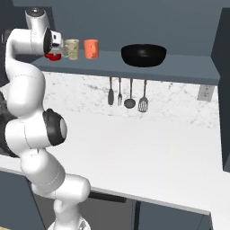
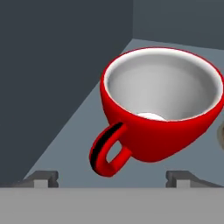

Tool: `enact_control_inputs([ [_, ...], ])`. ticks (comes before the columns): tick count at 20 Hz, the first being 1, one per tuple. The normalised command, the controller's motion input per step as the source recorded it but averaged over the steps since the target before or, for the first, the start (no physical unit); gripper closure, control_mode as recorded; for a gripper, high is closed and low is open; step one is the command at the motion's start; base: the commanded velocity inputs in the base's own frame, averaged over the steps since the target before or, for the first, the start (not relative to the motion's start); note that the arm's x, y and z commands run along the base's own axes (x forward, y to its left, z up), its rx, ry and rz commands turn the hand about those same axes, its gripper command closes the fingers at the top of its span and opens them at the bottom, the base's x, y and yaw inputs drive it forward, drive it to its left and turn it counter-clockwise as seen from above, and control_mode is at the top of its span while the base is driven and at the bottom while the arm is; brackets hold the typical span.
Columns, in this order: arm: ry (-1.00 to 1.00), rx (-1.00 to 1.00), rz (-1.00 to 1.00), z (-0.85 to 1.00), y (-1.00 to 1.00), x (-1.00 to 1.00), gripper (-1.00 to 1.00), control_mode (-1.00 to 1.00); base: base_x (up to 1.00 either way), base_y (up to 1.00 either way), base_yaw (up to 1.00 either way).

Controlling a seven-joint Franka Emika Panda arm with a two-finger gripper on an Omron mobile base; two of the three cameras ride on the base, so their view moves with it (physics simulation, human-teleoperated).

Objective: Gather all objects into one cabinet and sort the glasses and bowls to opposite sides.

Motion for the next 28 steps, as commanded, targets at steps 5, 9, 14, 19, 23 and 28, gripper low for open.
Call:
enact_control_inputs([
  [5,-0.07,-0.04,0.00,0.06,0.00,-0.39,-1.00,-1.00,0.00,0.00,0.00],
  [9,-0.05,-0.05,0.00,0.00,0.00,-0.41,-1.00,-1.00,0.00,0.00,0.00],
  [14,0.01,-0.03,0.00,0.00,-0.18,-0.41,-1.00,-1.00,0.00,0.00,0.00],
  [19,0.03,-0.01,0.08,0.00,-0.69,-0.49,-1.00,-1.00,0.00,0.00,0.00],
  [23,0.00,0.00,0.10,0.00,-0.70,-0.74,-1.00,-1.00,0.00,0.00,0.00],
  [28,0.00,-0.01,0.13,0.00,-0.57,-0.99,-1.00,-1.00,0.00,0.00,0.00],
])
